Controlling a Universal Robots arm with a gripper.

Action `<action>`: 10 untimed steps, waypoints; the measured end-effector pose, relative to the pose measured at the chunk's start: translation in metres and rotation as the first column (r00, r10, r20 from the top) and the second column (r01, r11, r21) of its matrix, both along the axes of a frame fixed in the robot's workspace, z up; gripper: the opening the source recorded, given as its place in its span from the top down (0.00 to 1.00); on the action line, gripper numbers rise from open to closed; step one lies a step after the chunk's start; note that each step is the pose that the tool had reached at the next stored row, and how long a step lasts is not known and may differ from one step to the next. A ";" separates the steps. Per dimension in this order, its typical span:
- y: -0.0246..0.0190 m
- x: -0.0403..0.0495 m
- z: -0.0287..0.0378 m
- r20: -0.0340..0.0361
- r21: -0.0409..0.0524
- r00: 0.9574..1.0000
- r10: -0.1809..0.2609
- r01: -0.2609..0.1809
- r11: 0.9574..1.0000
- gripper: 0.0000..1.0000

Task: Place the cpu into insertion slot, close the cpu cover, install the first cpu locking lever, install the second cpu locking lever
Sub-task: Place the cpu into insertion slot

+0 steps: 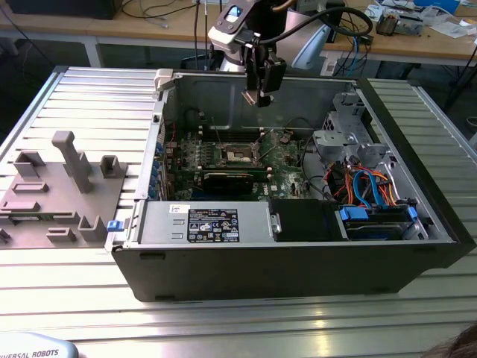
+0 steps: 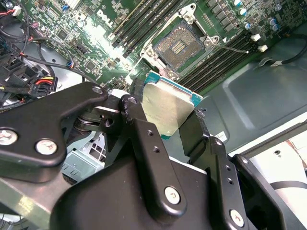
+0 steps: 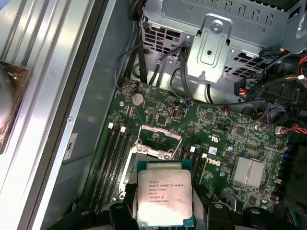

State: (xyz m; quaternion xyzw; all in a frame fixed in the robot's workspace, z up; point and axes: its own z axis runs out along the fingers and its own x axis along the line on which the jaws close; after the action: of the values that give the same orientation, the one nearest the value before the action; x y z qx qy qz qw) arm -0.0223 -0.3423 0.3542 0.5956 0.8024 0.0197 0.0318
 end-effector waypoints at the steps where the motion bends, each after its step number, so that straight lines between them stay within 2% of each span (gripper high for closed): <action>1: 0.0000 0.0000 0.0000 0.000 0.000 1.000 0.000 0.000 1.000 0.46; 10: 0.0000 0.0000 0.0000 0.000 0.000 1.000 -0.005 0.005 1.000 0.46</action>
State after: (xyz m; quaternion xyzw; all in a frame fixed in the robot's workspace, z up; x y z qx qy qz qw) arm -0.0223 -0.3423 0.3542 0.5978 0.8008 0.0197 0.0318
